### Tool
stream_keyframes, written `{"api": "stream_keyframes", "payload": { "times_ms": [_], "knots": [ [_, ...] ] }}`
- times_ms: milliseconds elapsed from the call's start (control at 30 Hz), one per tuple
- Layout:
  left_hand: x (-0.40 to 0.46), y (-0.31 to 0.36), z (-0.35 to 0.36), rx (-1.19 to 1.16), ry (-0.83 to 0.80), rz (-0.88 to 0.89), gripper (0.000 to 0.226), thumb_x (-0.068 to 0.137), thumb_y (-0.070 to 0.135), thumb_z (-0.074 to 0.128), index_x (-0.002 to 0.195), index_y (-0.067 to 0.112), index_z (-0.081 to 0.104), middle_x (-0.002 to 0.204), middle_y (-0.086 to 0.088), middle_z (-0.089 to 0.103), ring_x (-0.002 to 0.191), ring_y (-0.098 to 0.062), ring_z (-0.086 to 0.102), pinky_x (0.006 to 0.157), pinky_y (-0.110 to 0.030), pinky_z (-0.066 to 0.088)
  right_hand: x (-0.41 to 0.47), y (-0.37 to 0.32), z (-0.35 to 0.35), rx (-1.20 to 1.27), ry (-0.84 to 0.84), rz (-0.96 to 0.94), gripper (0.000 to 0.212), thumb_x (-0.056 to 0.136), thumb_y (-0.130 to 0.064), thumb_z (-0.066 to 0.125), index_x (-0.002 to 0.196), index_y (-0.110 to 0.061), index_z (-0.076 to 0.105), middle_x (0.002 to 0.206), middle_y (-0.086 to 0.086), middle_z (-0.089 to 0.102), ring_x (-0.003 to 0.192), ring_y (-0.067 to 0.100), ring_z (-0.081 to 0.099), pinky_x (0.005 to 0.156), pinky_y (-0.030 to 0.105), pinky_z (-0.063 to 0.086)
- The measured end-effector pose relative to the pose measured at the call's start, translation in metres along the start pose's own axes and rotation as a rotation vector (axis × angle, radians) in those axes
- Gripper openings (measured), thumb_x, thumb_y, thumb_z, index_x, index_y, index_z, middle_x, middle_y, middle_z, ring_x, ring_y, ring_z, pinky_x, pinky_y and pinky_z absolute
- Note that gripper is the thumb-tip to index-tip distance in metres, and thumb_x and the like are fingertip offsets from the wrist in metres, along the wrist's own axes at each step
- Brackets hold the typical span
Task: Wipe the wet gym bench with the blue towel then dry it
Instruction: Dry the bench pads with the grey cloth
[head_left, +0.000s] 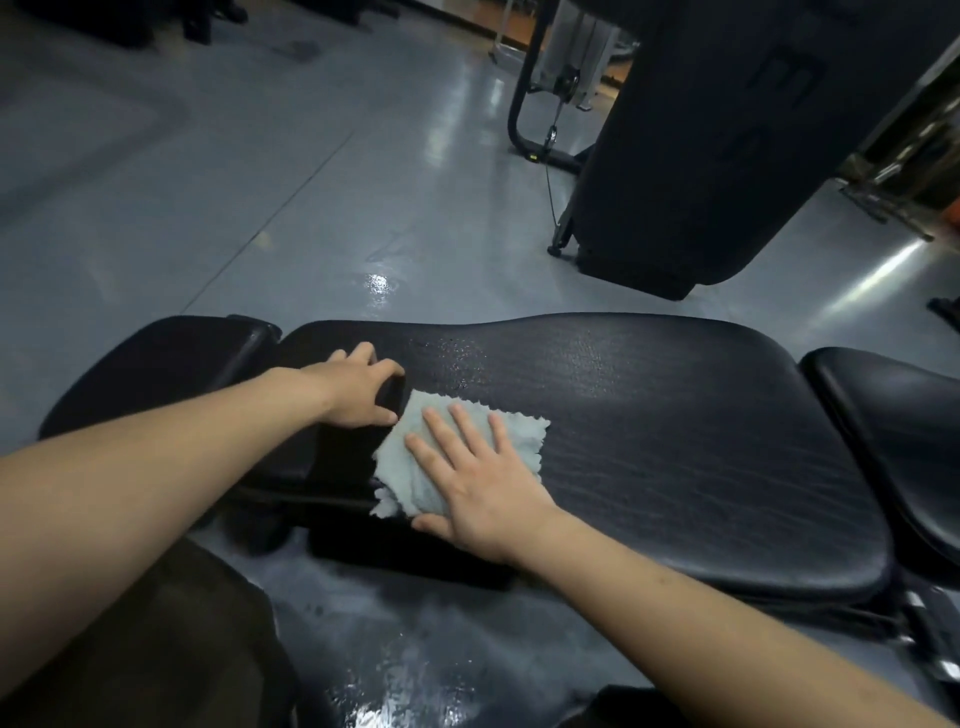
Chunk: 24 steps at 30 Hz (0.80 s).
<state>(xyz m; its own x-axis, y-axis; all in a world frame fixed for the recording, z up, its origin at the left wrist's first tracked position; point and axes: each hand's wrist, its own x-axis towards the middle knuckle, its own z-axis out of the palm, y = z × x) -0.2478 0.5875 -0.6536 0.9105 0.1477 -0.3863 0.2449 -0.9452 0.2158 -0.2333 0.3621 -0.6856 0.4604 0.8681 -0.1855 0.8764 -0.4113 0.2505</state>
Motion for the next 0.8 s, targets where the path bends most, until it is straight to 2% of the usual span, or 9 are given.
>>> {"api": "stream_keyframes", "payload": {
  "times_ms": [100,167,233,400,500,667,800],
  "knots": [
    [-0.002,0.007,0.0,-0.026,0.003,0.031,0.069,0.093,0.05,0.059,0.152,0.036,0.026,0.145,-0.002,0.027,0.135,-0.029,0.032,0.106,-0.043,0.039,-0.024,0.014,0.0,0.024,0.01,0.006,0.088,0.085,-0.07,0.026,0.157,-0.021,0.026,0.166,0.013,0.019,0.152,0.039,0.017,0.117,0.067,0.018],
    [-0.002,0.012,0.0,-0.035,0.003,0.061,0.067,0.093,0.048,0.059,0.151,0.037,0.027,0.145,-0.002,0.027,0.135,-0.028,0.031,0.105,-0.042,0.04,-0.05,0.03,-0.003,0.033,0.009,0.027,0.089,0.082,-0.073,0.033,0.154,-0.02,0.036,0.162,0.012,0.031,0.149,0.038,0.028,0.112,0.068,0.028],
    [-0.001,0.016,0.0,-0.037,0.007,0.086,0.066,0.093,0.046,0.059,0.151,0.036,0.027,0.144,-0.001,0.027,0.134,-0.027,0.031,0.103,-0.042,0.042,-0.083,0.049,-0.003,0.024,0.007,0.061,0.09,0.081,-0.076,0.04,0.153,-0.021,0.04,0.161,0.01,0.034,0.147,0.036,0.032,0.11,0.067,0.033],
    [0.001,0.017,0.002,-0.032,0.005,0.105,0.068,0.092,0.047,0.06,0.15,0.036,0.027,0.142,-0.002,0.027,0.133,-0.027,0.031,0.105,-0.045,0.041,-0.169,0.101,-0.01,-0.07,-0.009,0.134,0.094,0.086,-0.081,0.042,0.159,-0.025,0.024,0.167,0.004,0.02,0.153,0.031,0.02,0.115,0.058,0.022],
    [0.001,0.015,0.001,-0.029,-0.006,0.127,0.069,0.092,0.048,0.061,0.151,0.037,0.027,0.143,-0.003,0.028,0.132,-0.028,0.032,0.108,-0.044,0.039,-0.196,0.118,-0.017,-0.124,-0.047,0.138,0.096,0.086,-0.082,0.042,0.159,-0.022,0.023,0.167,0.005,0.02,0.152,0.033,0.022,0.116,0.056,0.02],
    [0.001,0.006,0.001,-0.046,-0.023,0.164,0.071,0.09,0.045,0.065,0.15,0.039,0.028,0.142,-0.002,0.028,0.132,-0.027,0.032,0.109,-0.046,0.039,-0.184,0.116,-0.018,-0.157,-0.07,0.072,0.098,0.088,-0.079,0.044,0.159,-0.016,0.021,0.167,0.01,0.016,0.152,0.036,0.018,0.112,0.058,0.023],
    [0.002,-0.005,0.001,-0.041,-0.034,0.168,0.074,0.088,0.046,0.067,0.151,0.04,0.027,0.143,0.0,0.027,0.133,-0.026,0.032,0.109,-0.047,0.039,-0.148,0.098,-0.018,-0.141,-0.071,-0.013,0.097,0.09,-0.079,0.04,0.16,-0.016,0.015,0.168,0.012,0.01,0.154,0.035,0.011,0.114,0.057,0.019]
  ]
}}
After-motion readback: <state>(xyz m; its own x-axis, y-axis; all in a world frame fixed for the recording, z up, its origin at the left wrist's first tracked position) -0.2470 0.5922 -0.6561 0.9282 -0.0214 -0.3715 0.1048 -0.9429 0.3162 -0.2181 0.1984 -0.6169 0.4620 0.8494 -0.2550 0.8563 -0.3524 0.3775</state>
